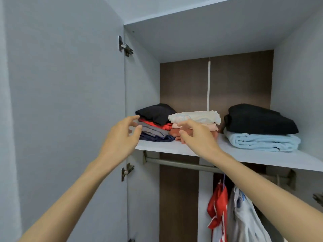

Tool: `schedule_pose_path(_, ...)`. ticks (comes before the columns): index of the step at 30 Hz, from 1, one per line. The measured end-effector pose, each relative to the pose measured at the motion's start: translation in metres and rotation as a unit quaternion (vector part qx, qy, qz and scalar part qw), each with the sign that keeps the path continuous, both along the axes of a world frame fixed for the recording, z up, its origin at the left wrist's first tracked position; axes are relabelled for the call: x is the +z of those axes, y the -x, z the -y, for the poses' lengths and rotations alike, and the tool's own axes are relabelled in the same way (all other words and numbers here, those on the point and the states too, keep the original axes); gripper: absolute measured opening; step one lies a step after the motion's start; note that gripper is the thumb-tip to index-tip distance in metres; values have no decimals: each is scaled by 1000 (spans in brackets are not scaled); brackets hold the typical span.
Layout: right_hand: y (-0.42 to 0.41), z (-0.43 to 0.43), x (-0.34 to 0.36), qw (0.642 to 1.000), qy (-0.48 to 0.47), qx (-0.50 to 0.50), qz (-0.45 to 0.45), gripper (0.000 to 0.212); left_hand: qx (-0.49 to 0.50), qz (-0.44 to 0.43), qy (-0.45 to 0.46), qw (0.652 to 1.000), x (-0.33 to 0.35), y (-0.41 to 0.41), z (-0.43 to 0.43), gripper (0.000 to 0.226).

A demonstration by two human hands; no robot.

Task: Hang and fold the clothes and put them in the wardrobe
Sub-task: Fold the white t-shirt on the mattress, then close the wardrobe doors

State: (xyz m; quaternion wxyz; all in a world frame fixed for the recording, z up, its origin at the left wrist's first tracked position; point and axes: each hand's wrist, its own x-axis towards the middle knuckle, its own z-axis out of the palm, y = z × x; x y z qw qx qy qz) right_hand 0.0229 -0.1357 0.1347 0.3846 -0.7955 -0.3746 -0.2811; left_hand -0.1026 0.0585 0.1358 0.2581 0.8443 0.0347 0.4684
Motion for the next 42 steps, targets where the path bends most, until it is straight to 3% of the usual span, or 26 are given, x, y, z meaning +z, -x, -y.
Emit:
schedule_pose_path(11, 161, -100, -28, 994, -26, 100, -26, 25, 101, -2, 15, 995, -46, 212, -62, 32)
schedule_pose_path(16, 225, -146, -27, 992, 2, 123, -36, 24, 106, -92, 31, 990, -76, 265, -85, 52)
schedule_pose_path(21, 260, -189, -13, 993, 44, 105, -27, 33, 49, -221, 104, 968, -99, 271, -108, 66)
schedule_pose_path(30, 258, -256, 0, 991, 118, 41, -53, 50, 11, -278, 180, 943, -126, 232, -138, 69)
schedule_pose_path(35, 241, -271, -2, 993, 119, 8, 0, 42, -56, -263, 236, 934, -137, 211, -144, 58)
schedule_pose_path(42, 235, -261, -13, 997, 70, -1, 39, 37, -49, -218, 277, 934, -150, 207, -134, 68)
